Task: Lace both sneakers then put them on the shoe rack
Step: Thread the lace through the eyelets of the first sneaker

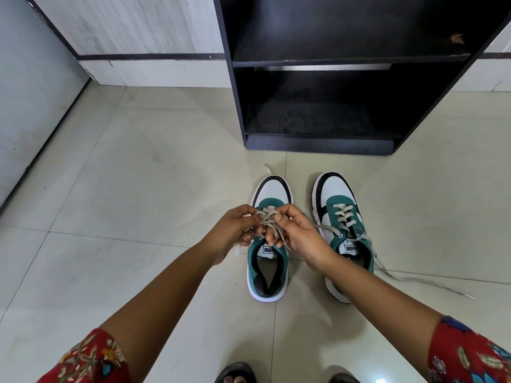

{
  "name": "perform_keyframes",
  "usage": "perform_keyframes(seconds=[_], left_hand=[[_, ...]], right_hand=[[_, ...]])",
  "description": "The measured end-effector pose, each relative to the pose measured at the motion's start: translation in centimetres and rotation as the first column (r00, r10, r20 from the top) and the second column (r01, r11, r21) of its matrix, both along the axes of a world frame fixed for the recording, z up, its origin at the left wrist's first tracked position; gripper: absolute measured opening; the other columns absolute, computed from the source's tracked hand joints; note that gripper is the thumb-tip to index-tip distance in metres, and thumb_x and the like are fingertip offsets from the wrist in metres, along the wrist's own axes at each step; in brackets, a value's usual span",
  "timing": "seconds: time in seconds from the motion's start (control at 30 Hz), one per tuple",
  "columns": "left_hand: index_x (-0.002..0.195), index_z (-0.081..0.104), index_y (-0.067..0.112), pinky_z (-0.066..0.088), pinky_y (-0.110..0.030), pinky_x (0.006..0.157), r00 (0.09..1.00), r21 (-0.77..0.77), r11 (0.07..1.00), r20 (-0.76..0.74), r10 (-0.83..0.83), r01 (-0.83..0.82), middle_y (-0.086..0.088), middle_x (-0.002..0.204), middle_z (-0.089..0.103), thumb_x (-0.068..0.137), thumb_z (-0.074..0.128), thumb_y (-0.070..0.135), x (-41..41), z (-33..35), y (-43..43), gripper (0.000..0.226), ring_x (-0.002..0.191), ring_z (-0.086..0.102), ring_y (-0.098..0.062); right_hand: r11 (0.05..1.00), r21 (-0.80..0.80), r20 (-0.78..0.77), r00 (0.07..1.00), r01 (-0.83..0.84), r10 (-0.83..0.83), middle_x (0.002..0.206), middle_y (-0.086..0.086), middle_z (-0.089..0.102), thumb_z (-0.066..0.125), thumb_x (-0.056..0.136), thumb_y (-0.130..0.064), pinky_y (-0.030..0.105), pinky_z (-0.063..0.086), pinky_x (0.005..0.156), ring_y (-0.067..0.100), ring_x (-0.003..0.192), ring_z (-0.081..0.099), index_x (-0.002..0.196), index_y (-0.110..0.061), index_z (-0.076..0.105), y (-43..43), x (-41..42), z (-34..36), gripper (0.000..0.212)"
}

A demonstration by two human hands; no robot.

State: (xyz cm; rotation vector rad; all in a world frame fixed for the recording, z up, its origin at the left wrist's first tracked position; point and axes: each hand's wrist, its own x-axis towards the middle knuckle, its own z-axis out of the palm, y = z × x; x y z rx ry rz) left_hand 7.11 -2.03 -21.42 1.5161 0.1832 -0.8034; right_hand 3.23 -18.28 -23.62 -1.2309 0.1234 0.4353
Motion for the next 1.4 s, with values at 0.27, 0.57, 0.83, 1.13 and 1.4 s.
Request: perform_keyframes(seconds=[0.27,0.57,0.83,1.13,1.4], left_hand=[[0.09,0.056,0.02,0.046,-0.014,0.065,0.482,0.591,0.805,0.721,-0.498,-0.053,0.002,0.102,0.068,0.083,0.064,0.012,-0.5,-0.3,0.5,0.013,0.075,0.057,0.001],[0.086,0.045,0.012,0.038,-0.028,0.052,0.408,0.723,0.69,0.634,-0.656,-0.013,-0.004,0.069,0.059,0.087,0.054,0.011,0.0,0.2,0.0,0.009,0.057,0.046,-0.017],[0.068,0.046,0.01,0.024,-0.016,0.035,0.977,0.173,0.969,-0.091,0.192,-0.174,-0.007,0.065,0.049,0.081,0.058,-0.003,0.4,1.3,-0.2,0.021,0.033,0.029,-0.004],[0.069,0.054,0.009,0.034,-0.022,0.047,0.986,0.207,0.964,0.056,0.158,-0.166,-0.01,0.067,0.054,0.079,0.068,0.009,-0.5,1.8,-0.6,0.017,0.047,0.044,-0.011],[0.075,0.062,0.015,0.029,-0.024,0.054,0.933,0.185,0.932,-0.125,0.338,-0.312,0.001,0.068,0.056,0.084,0.064,0.022,-1.1,-0.2,1.3,0.012,0.063,0.048,-0.01]], right_hand=[[1.0,0.007,-0.243,0.97,0.003,-0.001,0.054,0.003,0.067,0.039,0.098,-0.016,0.021,0.043,0.047,0.014,0.047,0.062,0.086,-0.01,0.055,-0.1,1.5,0.3,0.021],[0.994,0.071,-0.298,0.953,0.085,-0.06,0.058,0.002,0.063,0.041,0.097,-0.017,0.019,0.042,0.045,0.013,0.049,0.056,0.097,-0.013,0.055,-0.1,1.8,0.3,0.014],[0.998,-0.061,-0.115,0.993,0.026,-0.032,0.07,0.003,0.068,0.055,0.09,-0.025,0.022,0.047,0.06,0.014,0.064,0.06,0.071,-0.01,0.059,0.4,0.3,0.5,0.024],[0.976,-0.137,-0.148,0.971,0.171,-0.19,0.075,0.005,0.067,0.062,0.082,0.001,0.015,0.053,0.068,0.015,0.075,0.061,0.068,-0.011,0.067,0.5,-0.6,0.5,0.018],[0.952,-0.153,-0.132,0.95,0.264,-0.284,0.12,-0.005,0.052,0.056,0.071,-0.013,0.021,0.041,0.075,0.005,0.099,0.053,0.062,-0.013,0.059,-1.1,-2.0,1.4,0.009]])
